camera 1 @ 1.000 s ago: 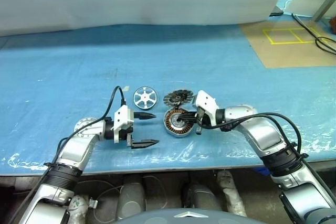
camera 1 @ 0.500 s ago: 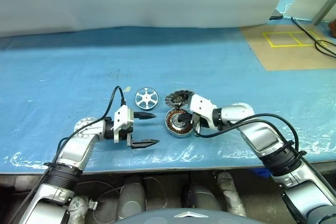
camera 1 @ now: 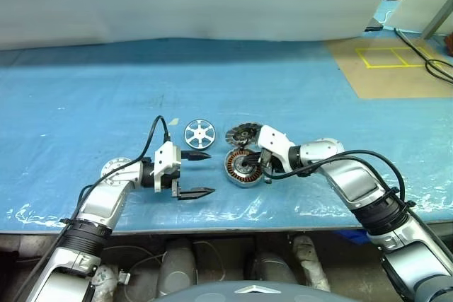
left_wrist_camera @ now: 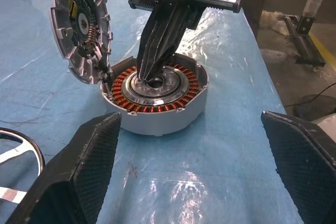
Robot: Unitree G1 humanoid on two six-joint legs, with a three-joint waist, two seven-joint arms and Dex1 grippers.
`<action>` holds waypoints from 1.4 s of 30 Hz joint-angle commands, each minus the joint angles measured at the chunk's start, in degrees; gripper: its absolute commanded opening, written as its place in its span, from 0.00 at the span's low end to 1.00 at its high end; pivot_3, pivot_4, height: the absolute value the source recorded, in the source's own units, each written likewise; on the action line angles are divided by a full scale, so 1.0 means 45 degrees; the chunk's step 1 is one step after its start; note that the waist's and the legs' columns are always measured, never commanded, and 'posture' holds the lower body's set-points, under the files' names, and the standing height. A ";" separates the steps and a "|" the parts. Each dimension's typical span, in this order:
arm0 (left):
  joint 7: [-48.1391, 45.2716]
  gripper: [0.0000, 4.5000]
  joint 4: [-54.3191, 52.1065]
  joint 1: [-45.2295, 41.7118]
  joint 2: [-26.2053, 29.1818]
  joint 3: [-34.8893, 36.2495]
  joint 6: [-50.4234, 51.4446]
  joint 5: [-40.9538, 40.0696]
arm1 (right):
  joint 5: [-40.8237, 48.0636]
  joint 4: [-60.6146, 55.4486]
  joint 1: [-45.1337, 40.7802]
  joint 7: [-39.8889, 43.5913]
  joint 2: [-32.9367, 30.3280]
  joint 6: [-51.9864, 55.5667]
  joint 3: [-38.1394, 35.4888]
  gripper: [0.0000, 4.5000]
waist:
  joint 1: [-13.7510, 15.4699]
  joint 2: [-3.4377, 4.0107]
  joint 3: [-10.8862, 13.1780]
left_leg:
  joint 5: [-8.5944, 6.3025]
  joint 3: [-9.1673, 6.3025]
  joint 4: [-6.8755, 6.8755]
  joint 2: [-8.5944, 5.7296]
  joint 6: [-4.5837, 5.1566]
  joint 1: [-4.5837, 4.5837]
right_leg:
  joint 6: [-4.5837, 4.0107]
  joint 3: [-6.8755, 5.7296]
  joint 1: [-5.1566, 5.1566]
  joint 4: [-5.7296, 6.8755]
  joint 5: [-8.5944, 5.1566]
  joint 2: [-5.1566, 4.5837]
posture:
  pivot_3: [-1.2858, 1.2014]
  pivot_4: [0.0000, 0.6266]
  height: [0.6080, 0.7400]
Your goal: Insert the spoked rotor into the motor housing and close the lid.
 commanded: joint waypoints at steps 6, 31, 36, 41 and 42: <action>0.0052 1.00 -0.0153 -0.0092 0.0004 0.0048 -0.0224 0.0021 | -0.2850 0.1289 0.1299 0.0534 -0.1708 -0.1919 0.2288 0.01 | 0.0076 -0.0020 -0.0013 | -0.0001 0.0000 -0.0027 -0.0009 -0.0001 0.0022 | 0.0036 0.0002 0.0008 -0.0014 -0.0025 -0.0004 | 0.52 0.24 1.00; 0.0122 1.00 -0.0350 0.0120 0.0100 0.0126 -0.0194 -0.0058 | 0.3966 -0.1910 0.0759 0.0501 0.0985 0.0083 -0.3225 0.01 | -0.0146 0.0055 0.0103 | 0.0030 0.0002 -0.0024 0.0018 -0.0040 -0.0365 | 0.0050 -0.0033 -0.0385 0.0059 0.0035 0.0037 | 0.52 0.24 1.00; 0.0257 1.00 -0.0780 0.0435 0.0234 0.0345 -0.0166 -0.0234 | 0.2996 -0.2387 0.1388 0.0537 0.0217 -0.0036 -0.2175 0.01 | -0.0113 0.0054 0.0104 | 0.0027 -0.0004 -0.0023 0.0017 -0.0064 -0.0394 | 0.0056 -0.0050 -0.0396 0.0054 0.0038 0.0034 | 0.52 0.24 1.00; 0.0572 1.00 -0.1343 0.0451 0.0192 0.0584 -0.0251 -0.0471 | 0.2535 -0.2394 0.1641 0.0066 0.0330 -0.0323 -0.1910 0.01 | -0.0154 0.0059 0.0107 | 0.0027 -0.0006 -0.0002 0.0020 -0.0065 -0.0392 | 0.0058 -0.0046 -0.0398 0.0059 0.0039 0.0034 | 0.52 0.24 1.00; 0.0678 1.00 -0.1520 0.0446 0.0164 0.0636 -0.0222 -0.0523 | 0.2564 -0.2418 0.1671 -0.0029 0.0387 -0.0270 -0.1954 0.01 | -0.0160 0.0059 0.0107 | 0.0027 -0.0006 0.0014 0.0021 -0.0065 -0.0389 | 0.0058 -0.0042 -0.0395 0.0064 0.0039 0.0034 | 0.52 0.24 1.00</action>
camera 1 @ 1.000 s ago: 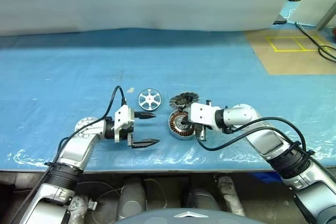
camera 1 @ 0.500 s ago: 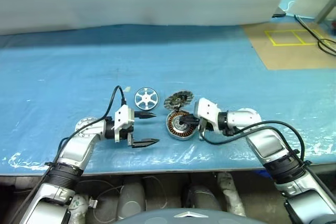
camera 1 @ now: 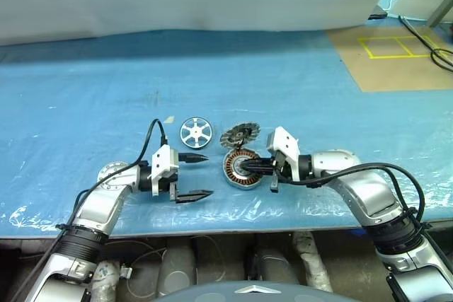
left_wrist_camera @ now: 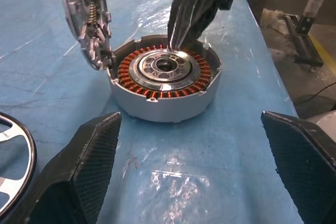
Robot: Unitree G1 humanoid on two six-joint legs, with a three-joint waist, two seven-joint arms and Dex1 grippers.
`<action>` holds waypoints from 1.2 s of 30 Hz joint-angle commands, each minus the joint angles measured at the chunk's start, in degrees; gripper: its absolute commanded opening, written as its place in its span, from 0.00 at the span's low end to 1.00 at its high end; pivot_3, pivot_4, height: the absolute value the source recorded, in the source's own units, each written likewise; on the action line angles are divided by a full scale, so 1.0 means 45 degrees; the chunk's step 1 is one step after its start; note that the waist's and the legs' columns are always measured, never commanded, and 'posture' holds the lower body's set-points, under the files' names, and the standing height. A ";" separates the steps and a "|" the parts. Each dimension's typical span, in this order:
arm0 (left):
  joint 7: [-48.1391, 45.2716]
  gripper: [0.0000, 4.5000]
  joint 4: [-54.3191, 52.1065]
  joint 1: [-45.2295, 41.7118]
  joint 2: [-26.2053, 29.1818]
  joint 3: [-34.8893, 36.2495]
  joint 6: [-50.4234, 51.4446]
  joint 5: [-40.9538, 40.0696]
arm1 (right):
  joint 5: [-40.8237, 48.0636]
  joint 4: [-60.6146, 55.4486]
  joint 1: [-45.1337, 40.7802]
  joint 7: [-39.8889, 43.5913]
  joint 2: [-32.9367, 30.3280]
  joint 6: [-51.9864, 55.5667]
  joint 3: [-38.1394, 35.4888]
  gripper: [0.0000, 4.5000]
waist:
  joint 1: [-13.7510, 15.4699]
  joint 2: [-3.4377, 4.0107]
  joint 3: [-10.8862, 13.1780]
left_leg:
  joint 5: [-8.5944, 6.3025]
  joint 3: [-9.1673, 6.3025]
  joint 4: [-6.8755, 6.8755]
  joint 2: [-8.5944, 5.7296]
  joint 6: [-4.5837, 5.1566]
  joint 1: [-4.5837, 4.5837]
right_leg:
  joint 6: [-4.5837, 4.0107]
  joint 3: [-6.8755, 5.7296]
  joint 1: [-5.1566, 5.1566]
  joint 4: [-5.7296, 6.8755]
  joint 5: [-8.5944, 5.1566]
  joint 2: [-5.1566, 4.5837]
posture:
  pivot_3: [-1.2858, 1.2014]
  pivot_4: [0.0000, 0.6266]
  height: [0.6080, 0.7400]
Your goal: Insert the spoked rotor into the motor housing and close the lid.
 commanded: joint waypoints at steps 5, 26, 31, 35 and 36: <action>0.0590 1.00 -0.2028 0.0183 0.0094 0.0514 0.0281 -0.0684 | 0.0356 -0.1260 0.0421 -0.0638 0.0204 0.0301 -0.0337 0.01 | 0.0012 0.0000 0.0000 | 0.0000 0.0000 0.0043 0.0003 0.0001 0.0002 | -0.0001 0.0006 0.0006 0.0033 0.0000 -0.0003 | 0.52 0.24 1.00; 0.0944 1.00 -0.2982 0.0228 0.0053 0.0237 0.0842 -0.0702 | -0.0433 0.0645 0.0335 -0.2412 0.1352 -0.0274 -0.0746 0.01 | -0.0012 0.0001 0.0000 | 0.0002 0.0000 0.0095 0.0004 -0.0001 0.0026 | -0.0007 0.0025 0.0006 0.0116 -0.0004 -0.0002 | 0.52 0.24 1.00; 0.0902 1.00 -0.2840 0.0143 0.0072 0.0248 0.0774 -0.0655 | -0.1167 0.1149 0.0290 -0.2199 0.0994 -0.0652 -0.0229 0.01 | -0.0003 0.0001 0.0000 | 0.0003 0.0000 0.0095 0.0001 0.0000 0.0025 | -0.0005 0.0024 0.0008 0.0120 -0.0003 -0.0003 | 0.52 0.24 1.00; 0.0836 1.00 -0.2793 0.0135 0.0141 0.0265 0.0735 -0.0598 | -0.1208 0.0889 0.0439 -0.2010 0.1134 -0.0861 -0.0026 0.01 | -0.0003 0.0000 0.0000 | 0.0003 0.0000 0.0097 0.0002 -0.0001 0.0042 | -0.0005 0.0024 0.0015 0.0133 -0.0002 -0.0003 | 0.52 0.24 1.00; 0.0836 1.00 -0.2794 0.0130 0.0145 0.0274 0.0745 -0.0597 | -0.0846 0.0773 0.0386 -0.2079 0.1355 -0.0599 -0.0300 0.01 | -0.0008 0.0000 0.0000 | 0.0003 0.0000 0.0097 0.0002 0.0000 0.0044 | -0.0005 0.0024 0.0016 0.0135 -0.0003 -0.0003 | 0.52 0.24 1.00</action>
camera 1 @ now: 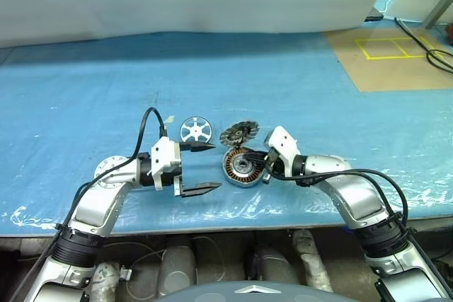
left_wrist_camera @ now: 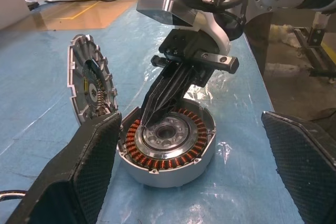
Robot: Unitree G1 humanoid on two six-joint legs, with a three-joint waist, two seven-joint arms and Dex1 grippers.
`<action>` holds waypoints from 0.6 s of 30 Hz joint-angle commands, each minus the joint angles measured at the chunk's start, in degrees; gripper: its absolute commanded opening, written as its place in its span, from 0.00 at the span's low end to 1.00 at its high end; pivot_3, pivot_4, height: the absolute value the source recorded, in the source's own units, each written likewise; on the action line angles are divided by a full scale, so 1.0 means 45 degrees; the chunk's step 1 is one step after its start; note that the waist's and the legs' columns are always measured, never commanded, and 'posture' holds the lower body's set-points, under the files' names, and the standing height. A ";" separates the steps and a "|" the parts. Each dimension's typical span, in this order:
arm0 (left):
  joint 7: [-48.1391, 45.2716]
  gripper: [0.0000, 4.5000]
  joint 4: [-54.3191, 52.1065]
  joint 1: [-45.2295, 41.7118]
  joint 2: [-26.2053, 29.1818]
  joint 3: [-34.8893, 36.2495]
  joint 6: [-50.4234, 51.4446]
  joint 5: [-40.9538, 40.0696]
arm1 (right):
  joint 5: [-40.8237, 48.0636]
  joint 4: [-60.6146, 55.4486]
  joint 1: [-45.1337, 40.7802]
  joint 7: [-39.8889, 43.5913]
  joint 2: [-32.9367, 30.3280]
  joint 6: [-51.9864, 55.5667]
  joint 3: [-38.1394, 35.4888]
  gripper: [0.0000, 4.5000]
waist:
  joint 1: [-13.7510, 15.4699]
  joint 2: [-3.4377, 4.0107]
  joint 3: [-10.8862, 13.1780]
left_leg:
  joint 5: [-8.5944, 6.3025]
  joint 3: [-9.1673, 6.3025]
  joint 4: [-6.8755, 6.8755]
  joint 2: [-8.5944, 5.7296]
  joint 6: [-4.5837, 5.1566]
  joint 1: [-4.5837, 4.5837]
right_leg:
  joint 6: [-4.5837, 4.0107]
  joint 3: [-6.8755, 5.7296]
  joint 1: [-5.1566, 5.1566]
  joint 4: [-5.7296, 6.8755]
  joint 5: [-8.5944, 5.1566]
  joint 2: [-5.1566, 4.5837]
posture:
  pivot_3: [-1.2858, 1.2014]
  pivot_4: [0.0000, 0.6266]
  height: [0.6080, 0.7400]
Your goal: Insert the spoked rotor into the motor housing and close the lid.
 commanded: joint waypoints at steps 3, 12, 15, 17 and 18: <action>-0.0066 1.00 -0.0127 -0.0116 0.0106 0.0051 -0.0193 -0.0034 | 0.1831 -0.0641 -0.0276 -0.0029 0.0974 0.1211 -0.1269 0.01 | -0.0026 0.0000 0.0000 | 0.0000 0.0001 0.0003 0.0001 0.0000 0.0004 | -0.0002 0.0004 -0.0001 0.0005 -0.0001 0.0001 | 0.52 0.24 1.00; -0.0106 1.00 -0.0073 -0.0130 0.0121 0.0003 -0.0181 0.0043 | 0.2329 -0.1300 -0.0405 0.0326 0.0793 0.1733 -0.1097 0.01 | 0.0010 0.0002 0.0001 | 0.0002 0.0001 0.0012 0.0001 0.0002 -0.0001 | -0.0004 0.0003 -0.0002 0.0016 -0.0002 0.0000 | 0.52 0.24 1.00; 0.0028 1.00 -0.0010 -0.0197 0.0025 0.0077 -0.0188 0.0019 | 0.2291 -0.1497 -0.0155 0.0451 0.0542 0.1671 -0.0877 0.01 | 0.0011 0.0002 0.0001 | 0.0002 0.0001 0.0012 0.0000 0.0000 -0.0002 | -0.0003 0.0003 -0.0002 0.0013 -0.0001 -0.0001 | 0.52 0.24 1.00; 0.0211 1.00 0.0000 -0.0267 -0.0038 0.0243 0.0016 -0.0162 | 0.2560 -0.1745 -0.0058 0.0532 0.0401 0.1882 -0.1005 0.01 | 0.0012 0.0002 0.0001 | 0.0001 0.0001 0.0012 0.0000 0.0000 -0.0002 | -0.0003 0.0003 -0.0003 0.0014 -0.0001 0.0000 | 0.52 0.24 1.00; 0.0358 1.00 0.0041 -0.0324 -0.0081 0.0376 0.0170 -0.0284 | 0.2806 -0.1903 -0.0002 0.0598 0.0313 0.2102 -0.1171 0.01 | 0.0012 0.0002 0.0001 | 0.0001 0.0001 0.0012 0.0000 0.0000 -0.0002 | -0.0002 0.0003 -0.0003 0.0015 -0.0001 0.0000 | 0.52 0.24 1.00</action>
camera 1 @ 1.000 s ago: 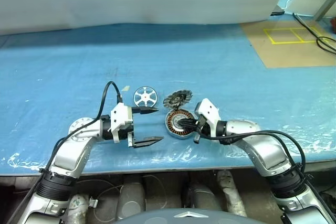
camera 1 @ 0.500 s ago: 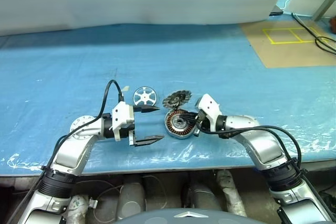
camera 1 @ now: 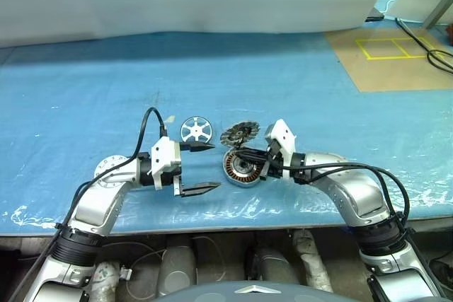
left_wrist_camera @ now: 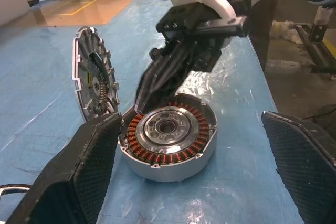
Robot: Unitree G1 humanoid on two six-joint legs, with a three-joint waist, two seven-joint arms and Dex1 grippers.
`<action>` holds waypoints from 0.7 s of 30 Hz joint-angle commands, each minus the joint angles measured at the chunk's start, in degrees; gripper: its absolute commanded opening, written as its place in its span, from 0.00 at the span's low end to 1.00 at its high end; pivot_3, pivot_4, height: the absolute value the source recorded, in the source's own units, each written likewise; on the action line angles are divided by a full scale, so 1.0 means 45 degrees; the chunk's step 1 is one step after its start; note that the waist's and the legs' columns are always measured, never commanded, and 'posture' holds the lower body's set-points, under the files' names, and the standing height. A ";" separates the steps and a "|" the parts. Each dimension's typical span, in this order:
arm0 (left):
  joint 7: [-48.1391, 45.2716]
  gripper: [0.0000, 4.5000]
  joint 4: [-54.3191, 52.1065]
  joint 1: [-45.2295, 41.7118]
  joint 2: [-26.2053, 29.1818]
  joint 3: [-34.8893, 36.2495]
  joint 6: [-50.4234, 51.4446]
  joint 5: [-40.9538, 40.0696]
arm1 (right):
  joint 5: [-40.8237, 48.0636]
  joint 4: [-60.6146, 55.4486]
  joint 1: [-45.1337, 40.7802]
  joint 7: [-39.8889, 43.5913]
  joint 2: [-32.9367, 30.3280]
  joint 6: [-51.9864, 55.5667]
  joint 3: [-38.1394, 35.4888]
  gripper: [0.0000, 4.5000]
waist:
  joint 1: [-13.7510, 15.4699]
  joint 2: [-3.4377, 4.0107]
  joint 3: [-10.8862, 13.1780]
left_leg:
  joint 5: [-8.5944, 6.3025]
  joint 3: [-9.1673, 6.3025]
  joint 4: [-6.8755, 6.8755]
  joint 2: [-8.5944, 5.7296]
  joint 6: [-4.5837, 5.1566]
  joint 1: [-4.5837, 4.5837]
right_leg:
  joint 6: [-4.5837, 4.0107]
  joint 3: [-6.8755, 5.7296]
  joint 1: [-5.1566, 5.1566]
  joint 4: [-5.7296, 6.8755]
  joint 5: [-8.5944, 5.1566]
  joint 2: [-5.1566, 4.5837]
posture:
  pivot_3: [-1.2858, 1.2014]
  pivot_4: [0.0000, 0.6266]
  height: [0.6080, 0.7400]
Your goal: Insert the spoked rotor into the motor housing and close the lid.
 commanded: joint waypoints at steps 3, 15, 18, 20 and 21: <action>0.1084 1.00 0.0326 -0.0515 -0.0234 0.1179 0.0742 -0.0871 | 0.1290 -0.1537 0.0318 0.0357 -0.0746 0.0961 -0.1099 0.01 | 0.0006 0.0000 0.0000 | 0.0000 0.0000 0.0006 -0.0001 0.0001 0.0000 | 0.0000 0.0001 0.0001 0.0003 0.0000 0.0000 | 0.52 0.24 1.00; 0.2842 1.00 0.5784 -0.4038 -0.0346 0.2119 -0.1215 0.1007 | 0.1687 -0.2238 0.0162 -0.0498 -0.1307 0.1390 -0.1843 0.01 | 0.0040 0.0000 0.0000 | 0.0002 -0.0013 0.0058 -0.0002 0.0002 -0.0007 | 0.0005 -0.0001 0.0009 0.0025 0.0003 -0.0001 | 0.52 0.24 1.00; 0.3021 1.00 0.7424 -0.5289 -0.0518 0.1775 -0.2189 0.1855 | 0.1367 -0.1782 -0.0209 -0.0650 -0.1173 0.1022 -0.1611 0.01 | 0.0048 -0.0001 0.0000 | 0.0002 -0.0019 0.0073 -0.0006 0.0002 -0.0020 | 0.0013 -0.0003 0.0012 0.0021 0.0008 -0.0006 | 0.52 0.24 1.00; 0.2726 1.00 0.8214 -0.5947 -0.0500 0.1473 -0.2167 0.2198 | 0.1205 -0.1521 -0.0414 -0.0722 -0.1070 0.0761 -0.1558 0.01 | 0.0050 0.0000 0.0000 | 0.0002 -0.0025 0.0076 -0.0007 0.0000 -0.0029 | 0.0014 -0.0009 0.0010 0.0022 0.0009 -0.0008 | 0.52 0.24 1.00; 0.2458 1.00 0.8564 -0.6217 -0.0437 0.1258 -0.2156 0.2392 | 0.1252 -0.1465 -0.0523 -0.0719 -0.1037 0.0716 -0.1632 0.01 | 0.0050 0.0001 0.0001 | 0.0003 -0.0025 0.0076 -0.0007 0.0000 -0.0030 | 0.0015 -0.0010 0.0009 0.0025 0.0009 -0.0007 | 0.52 0.24 1.00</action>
